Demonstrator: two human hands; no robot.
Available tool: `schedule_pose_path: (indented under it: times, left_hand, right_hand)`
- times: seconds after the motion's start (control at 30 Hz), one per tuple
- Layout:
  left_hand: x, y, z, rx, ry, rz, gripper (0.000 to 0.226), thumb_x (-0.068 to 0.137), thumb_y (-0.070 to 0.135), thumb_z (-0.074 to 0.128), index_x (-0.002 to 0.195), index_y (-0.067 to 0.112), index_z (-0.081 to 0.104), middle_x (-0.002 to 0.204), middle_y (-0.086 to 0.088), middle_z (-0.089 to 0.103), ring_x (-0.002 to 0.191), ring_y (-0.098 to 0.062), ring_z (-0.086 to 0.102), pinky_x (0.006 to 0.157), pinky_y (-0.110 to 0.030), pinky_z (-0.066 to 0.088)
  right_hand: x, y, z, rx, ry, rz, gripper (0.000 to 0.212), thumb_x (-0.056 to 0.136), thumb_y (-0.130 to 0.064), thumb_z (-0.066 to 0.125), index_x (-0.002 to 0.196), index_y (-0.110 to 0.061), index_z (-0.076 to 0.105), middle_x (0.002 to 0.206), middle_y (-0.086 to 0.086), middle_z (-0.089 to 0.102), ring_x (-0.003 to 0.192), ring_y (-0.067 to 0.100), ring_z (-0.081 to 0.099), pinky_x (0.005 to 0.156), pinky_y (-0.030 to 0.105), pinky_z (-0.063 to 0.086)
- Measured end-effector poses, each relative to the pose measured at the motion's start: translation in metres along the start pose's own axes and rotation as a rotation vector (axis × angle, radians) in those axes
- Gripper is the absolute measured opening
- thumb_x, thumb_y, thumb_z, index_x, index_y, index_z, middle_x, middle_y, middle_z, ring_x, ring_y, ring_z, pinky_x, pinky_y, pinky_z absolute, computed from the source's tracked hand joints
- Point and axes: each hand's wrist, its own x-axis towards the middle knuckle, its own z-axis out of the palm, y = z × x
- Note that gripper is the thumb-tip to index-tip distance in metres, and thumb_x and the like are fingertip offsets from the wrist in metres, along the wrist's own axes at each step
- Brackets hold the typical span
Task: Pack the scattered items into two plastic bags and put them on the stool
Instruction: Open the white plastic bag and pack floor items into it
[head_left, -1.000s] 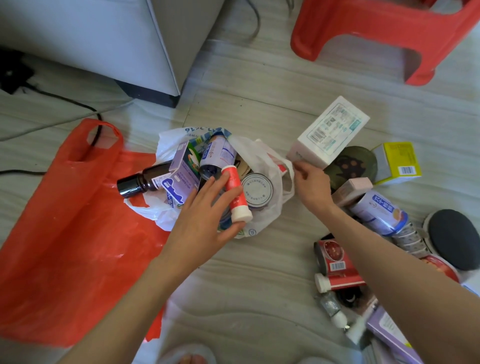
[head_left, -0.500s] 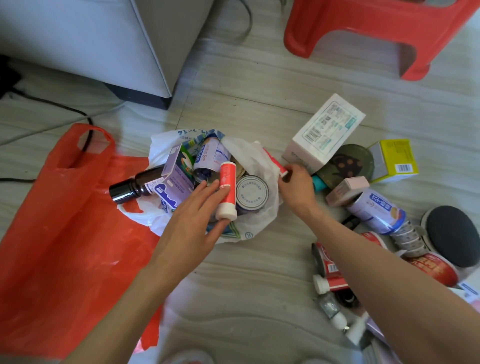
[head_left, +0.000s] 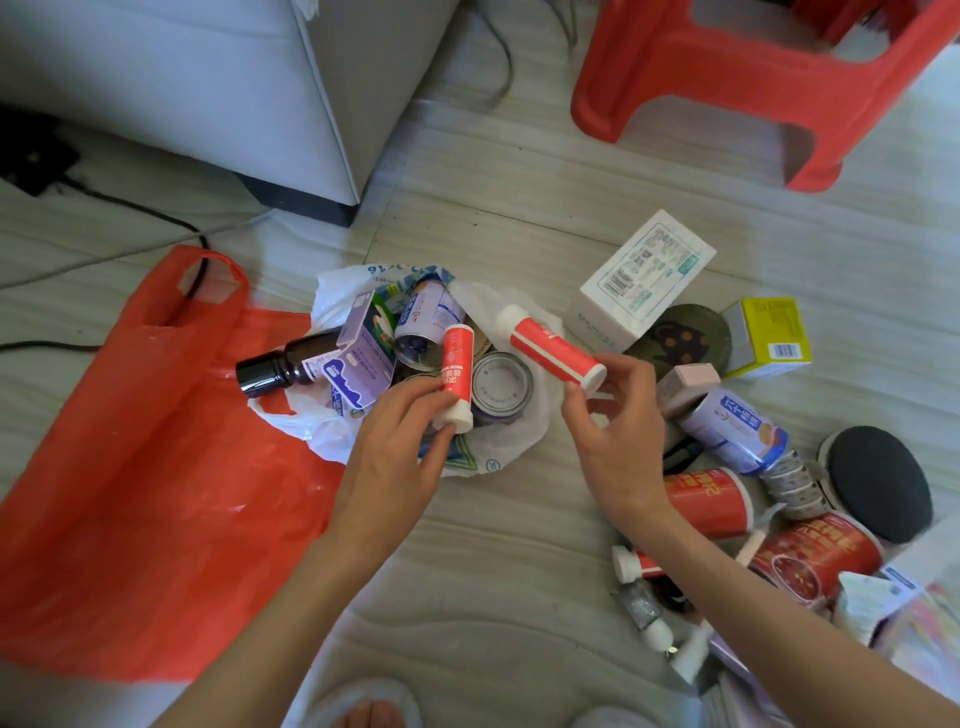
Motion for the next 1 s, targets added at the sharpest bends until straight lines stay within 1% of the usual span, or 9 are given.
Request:
schedule_pose_path:
  times: [0.07,0.27,0.47,0.57,0.63,0.73,0.83,0.9,1.0]
  left_hand:
    - [-0.002,0.002,-0.003,-0.020,0.039,-0.020,0.029,0.084,0.021,0.052,0.105,0.006,0.064,0.113,-0.006,0.059,0.107,-0.012,0.048,0.093,-0.019,0.039]
    - [0.000,0.003,-0.028,-0.170,0.368,-0.287,0.022,0.087,0.016,0.045,0.099,0.009,0.062,0.097,0.005,0.058,0.093,-0.011,0.051,0.085,-0.015,0.038]
    - [0.008,-0.099,-0.061,-0.165,0.443,-1.106,0.041,0.088,0.014,0.053,0.126,0.002,0.048,0.127,-0.017,0.053,0.117,-0.033,0.050,0.100,-0.041,0.039]
    - [0.005,-0.119,-0.065,-0.691,0.421,-1.403,0.021,0.089,0.019,0.054,0.104,0.005,0.053,0.098,-0.013,0.060,0.082,-0.024,0.062,0.070,-0.035,0.052]
    - [0.007,-0.119,-0.065,-1.064,0.415,-1.437,0.012,0.092,0.024,0.051,0.091,0.012,0.053,0.077,-0.005,0.062,0.062,-0.014,0.062,0.053,-0.027,0.053]
    - [0.023,-0.112,-0.074,-1.345,0.410,-1.425,0.028,0.092,0.032,0.049,0.084,0.007,0.060,0.061,-0.007,0.067,0.053,-0.017,0.065,0.049,-0.028,0.054]
    - [0.036,-0.105,-0.090,-1.329,0.419,-1.396,0.033,0.090,0.028,0.051,0.061,0.013,0.054,0.038,-0.002,0.054,0.035,-0.013,0.051,0.042,-0.021,0.043]
    - [0.039,-0.108,-0.102,-1.251,0.471,-1.379,0.038,0.096,0.032,0.041,0.061,0.019,0.039,0.028,0.007,0.034,0.026,-0.004,0.032,0.033,-0.013,0.029]
    - [0.043,-0.102,-0.111,-1.019,0.331,-1.310,0.032,0.094,0.021,0.049,0.063,0.015,0.040,0.028,0.006,0.033,0.024,-0.004,0.031,0.030,-0.011,0.028]
  right_hand:
    - [0.000,-0.015,0.007,0.018,-0.082,-0.060,0.037,0.082,-0.010,0.066,0.094,-0.035,0.042,0.092,-0.021,0.052,0.076,-0.007,0.057,0.067,0.007,0.044]
    - [0.000,-0.032,0.049,-0.124,-0.256,-0.217,0.024,0.083,-0.014,0.062,0.106,-0.016,0.052,0.100,-0.003,0.056,0.087,0.012,0.051,0.076,0.016,0.038]
    - [0.001,-0.021,0.084,-0.379,-0.310,-0.449,0.025,0.072,-0.001,0.060,0.097,-0.002,0.059,0.096,0.016,0.059,0.084,0.035,0.056,0.074,0.037,0.043]
    - [0.006,-0.018,0.090,-0.444,-0.299,-0.468,0.026,0.074,-0.010,0.060,0.099,-0.002,0.060,0.099,0.017,0.061,0.084,0.038,0.058,0.071,0.043,0.049]
    - [0.006,-0.017,0.091,-0.489,-0.310,-0.495,0.032,0.076,-0.019,0.055,0.102,-0.003,0.060,0.102,0.016,0.061,0.085,0.037,0.058,0.077,0.039,0.043]
    - [0.003,-0.015,0.087,-0.515,-0.366,-0.515,0.044,0.080,-0.029,0.048,0.114,-0.003,0.057,0.109,0.015,0.061,0.094,0.031,0.052,0.083,0.031,0.035]
    - [0.000,-0.016,0.083,-0.500,-0.395,-0.490,0.049,0.086,-0.032,0.044,0.126,-0.006,0.052,0.119,0.012,0.059,0.106,0.028,0.051,0.089,0.035,0.040]
    - [0.002,-0.018,0.082,-0.520,-0.397,-0.480,0.049,0.088,-0.032,0.040,0.128,-0.006,0.052,0.120,0.012,0.060,0.107,0.033,0.056,0.086,0.041,0.047]
    - [0.004,-0.020,0.082,-0.546,-0.411,-0.465,0.051,0.090,-0.032,0.032,0.129,-0.006,0.051,0.123,0.015,0.059,0.110,0.035,0.056,0.087,0.045,0.048]
